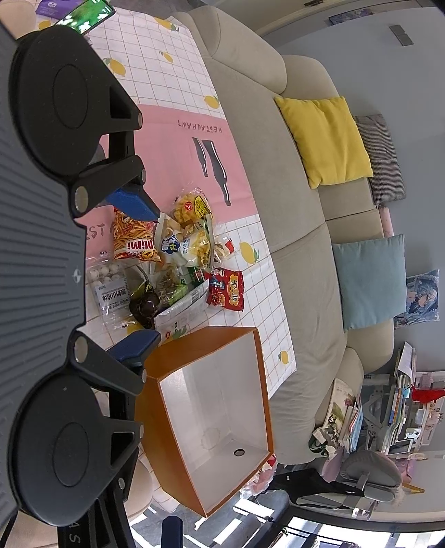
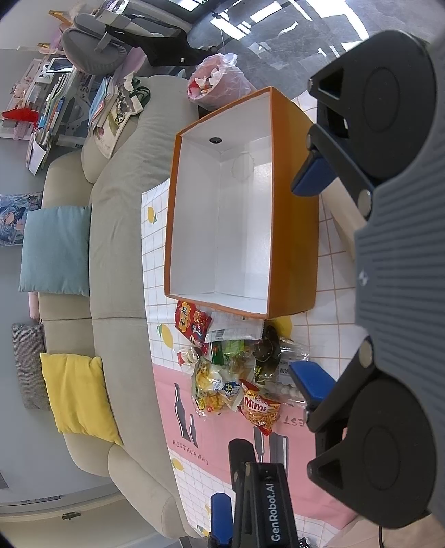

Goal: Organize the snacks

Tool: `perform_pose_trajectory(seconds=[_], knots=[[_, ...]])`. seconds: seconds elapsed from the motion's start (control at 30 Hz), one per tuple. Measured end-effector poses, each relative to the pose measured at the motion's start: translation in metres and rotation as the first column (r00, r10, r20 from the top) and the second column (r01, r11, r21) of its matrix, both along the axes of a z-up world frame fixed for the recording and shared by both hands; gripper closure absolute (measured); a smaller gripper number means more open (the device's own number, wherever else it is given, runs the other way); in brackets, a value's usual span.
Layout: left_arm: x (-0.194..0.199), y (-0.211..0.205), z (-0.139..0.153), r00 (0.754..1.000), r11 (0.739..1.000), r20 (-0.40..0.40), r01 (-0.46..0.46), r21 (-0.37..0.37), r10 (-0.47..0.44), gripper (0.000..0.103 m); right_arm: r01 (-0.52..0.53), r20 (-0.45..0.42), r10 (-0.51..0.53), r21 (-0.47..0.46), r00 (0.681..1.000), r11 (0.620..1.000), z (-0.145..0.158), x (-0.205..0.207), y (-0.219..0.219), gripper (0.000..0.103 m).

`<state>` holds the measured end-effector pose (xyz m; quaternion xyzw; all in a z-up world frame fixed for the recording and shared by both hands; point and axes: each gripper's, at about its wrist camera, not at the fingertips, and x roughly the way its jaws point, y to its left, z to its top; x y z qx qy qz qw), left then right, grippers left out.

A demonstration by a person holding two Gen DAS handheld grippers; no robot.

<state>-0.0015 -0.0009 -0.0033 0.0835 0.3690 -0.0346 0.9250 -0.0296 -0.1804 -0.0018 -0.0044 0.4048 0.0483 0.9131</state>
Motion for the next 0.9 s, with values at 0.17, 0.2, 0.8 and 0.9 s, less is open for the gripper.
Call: perform_pose_trajectory(seconds=[0.17, 0.2, 0.8, 0.9], knots=[[0.0002, 0.0003, 0.0002, 1.000, 1.000, 0.000, 0.000, -0.001, 0.000, 0.018, 0.000, -0.002, 0.000, -0.001, 1.000, 1.000, 0.0009, 0.0003, -0.0003, 0.003], [0.0001, 0.0002, 0.0001, 1.000, 1.000, 0.000, 0.000, -0.002, 0.000, 0.018, 0.001, -0.003, -0.001, -0.002, 1.000, 1.000, 0.0008, 0.0007, -0.0001, 0.003], [-0.0020, -0.0007, 0.0042, 1.000, 1.000, 0.002, 0.001, -0.010, -0.001, 0.018, -0.008, -0.004, 0.008, -0.013, 1.000, 1.000, 0.0022, 0.0011, 0.0030, 0.003], [-0.0020, -0.0008, 0.0044, 1.000, 1.000, 0.001, 0.000, -0.009, 0.000, 0.018, -0.009, -0.006, 0.009, -0.014, 1.000, 1.000, 0.0024, 0.0009, 0.0032, 0.003]])
